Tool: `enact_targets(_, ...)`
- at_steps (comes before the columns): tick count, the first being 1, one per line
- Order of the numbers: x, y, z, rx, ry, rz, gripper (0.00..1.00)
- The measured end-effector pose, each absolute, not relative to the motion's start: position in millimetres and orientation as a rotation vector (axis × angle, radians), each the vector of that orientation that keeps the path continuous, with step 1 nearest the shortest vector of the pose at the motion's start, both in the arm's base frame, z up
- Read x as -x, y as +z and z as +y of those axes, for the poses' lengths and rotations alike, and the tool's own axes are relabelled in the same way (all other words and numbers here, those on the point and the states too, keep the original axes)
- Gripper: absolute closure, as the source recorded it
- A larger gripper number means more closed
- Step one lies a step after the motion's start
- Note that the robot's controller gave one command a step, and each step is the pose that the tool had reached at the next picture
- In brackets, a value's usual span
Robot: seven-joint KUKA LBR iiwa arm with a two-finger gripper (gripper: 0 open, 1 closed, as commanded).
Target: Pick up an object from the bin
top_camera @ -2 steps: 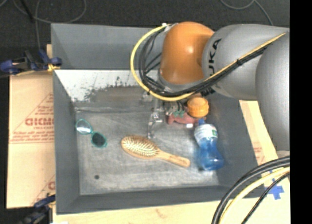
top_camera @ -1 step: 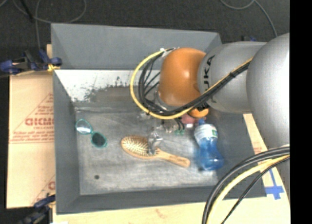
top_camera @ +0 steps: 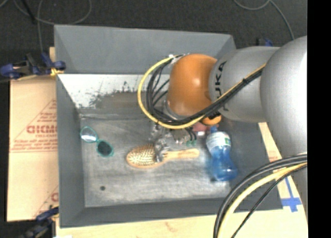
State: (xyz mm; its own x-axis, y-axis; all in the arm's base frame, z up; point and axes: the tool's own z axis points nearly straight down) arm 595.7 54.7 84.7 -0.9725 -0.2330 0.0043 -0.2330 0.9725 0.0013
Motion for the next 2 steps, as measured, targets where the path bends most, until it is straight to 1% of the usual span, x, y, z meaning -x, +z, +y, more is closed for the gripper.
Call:
enact_targets(1, -595.8, 84.8, 54.6, -0.367, -0.001, -3.116, 1.00)
enact_targets(2, -582.3, 282.6, -0.8, -0.643, 0.002, -3.076, 1.00)
